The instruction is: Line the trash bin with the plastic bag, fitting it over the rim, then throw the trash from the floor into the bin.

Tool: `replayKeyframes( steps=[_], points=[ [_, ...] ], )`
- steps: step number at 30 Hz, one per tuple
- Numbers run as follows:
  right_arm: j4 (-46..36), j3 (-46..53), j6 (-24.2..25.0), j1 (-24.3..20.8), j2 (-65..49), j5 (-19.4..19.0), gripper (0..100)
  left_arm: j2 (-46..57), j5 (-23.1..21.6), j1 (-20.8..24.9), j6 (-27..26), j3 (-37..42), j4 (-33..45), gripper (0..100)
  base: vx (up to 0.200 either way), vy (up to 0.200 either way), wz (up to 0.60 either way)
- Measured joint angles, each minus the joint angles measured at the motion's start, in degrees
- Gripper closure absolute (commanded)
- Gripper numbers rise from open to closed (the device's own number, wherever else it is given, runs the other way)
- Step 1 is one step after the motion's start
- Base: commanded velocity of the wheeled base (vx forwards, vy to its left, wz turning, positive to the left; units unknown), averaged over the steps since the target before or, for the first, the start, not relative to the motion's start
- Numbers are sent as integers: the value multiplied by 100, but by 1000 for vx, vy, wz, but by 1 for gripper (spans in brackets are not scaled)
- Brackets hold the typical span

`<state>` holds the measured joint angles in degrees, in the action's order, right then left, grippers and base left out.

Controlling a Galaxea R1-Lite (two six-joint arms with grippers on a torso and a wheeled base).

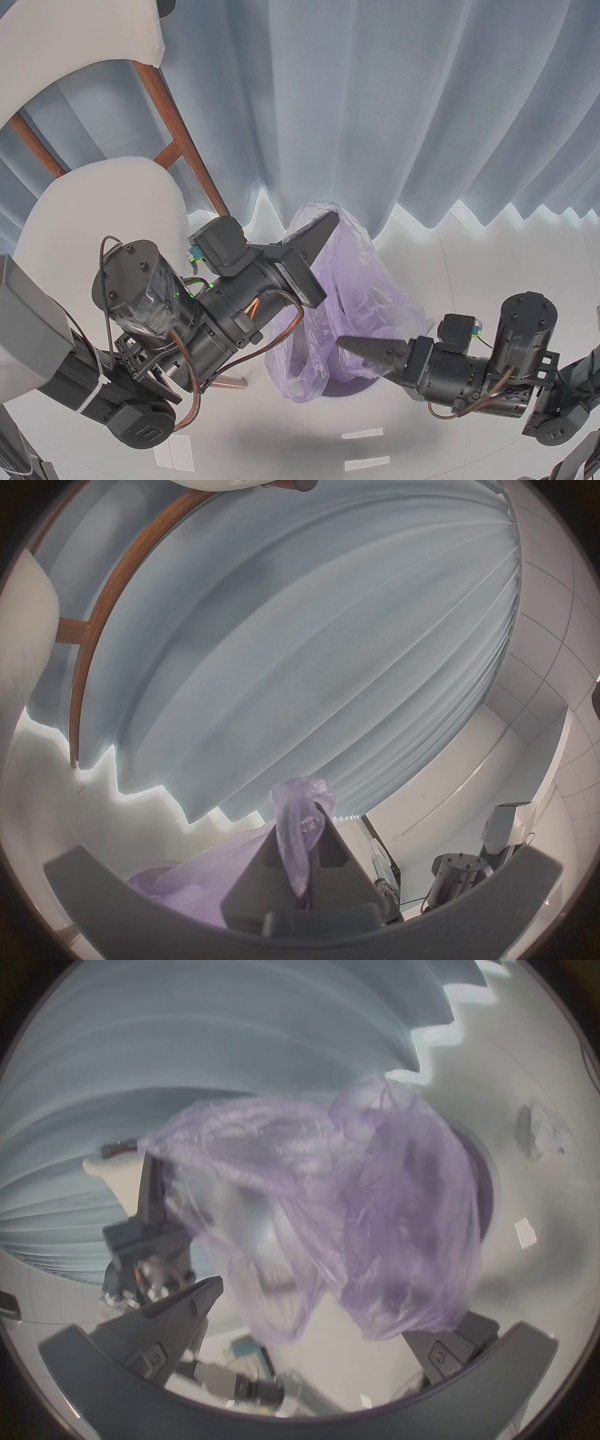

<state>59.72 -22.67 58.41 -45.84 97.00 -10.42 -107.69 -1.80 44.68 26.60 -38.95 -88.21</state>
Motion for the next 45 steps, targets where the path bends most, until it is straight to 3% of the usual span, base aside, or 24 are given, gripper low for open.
replayKeyframes(
  steps=[5,16,31,36,40,45],
  points=[
    [974,-122,-74,-7,661,745,0,4,4,0,0,6,0,100,0,0,0],
    [1106,-205,-1380,257,961,1239,0,0,11,-4,2,11,-4,100,0,0,0],
    [1615,-1241,-1604,1938,917,1208,0,20,4,7,-2,41,-6,100,0,0,0],
    [1549,-1340,-1601,2264,851,1086,0,28,4,11,-16,41,-6,100,0,0,0],
    [1178,-981,-1602,2349,485,991,0,28,6,13,-44,43,-6,100,0,0,0],
    [-180,-505,-1543,2277,-397,769,0,26,4,24,-66,59,-6,100,0,0,0]
  ],
)
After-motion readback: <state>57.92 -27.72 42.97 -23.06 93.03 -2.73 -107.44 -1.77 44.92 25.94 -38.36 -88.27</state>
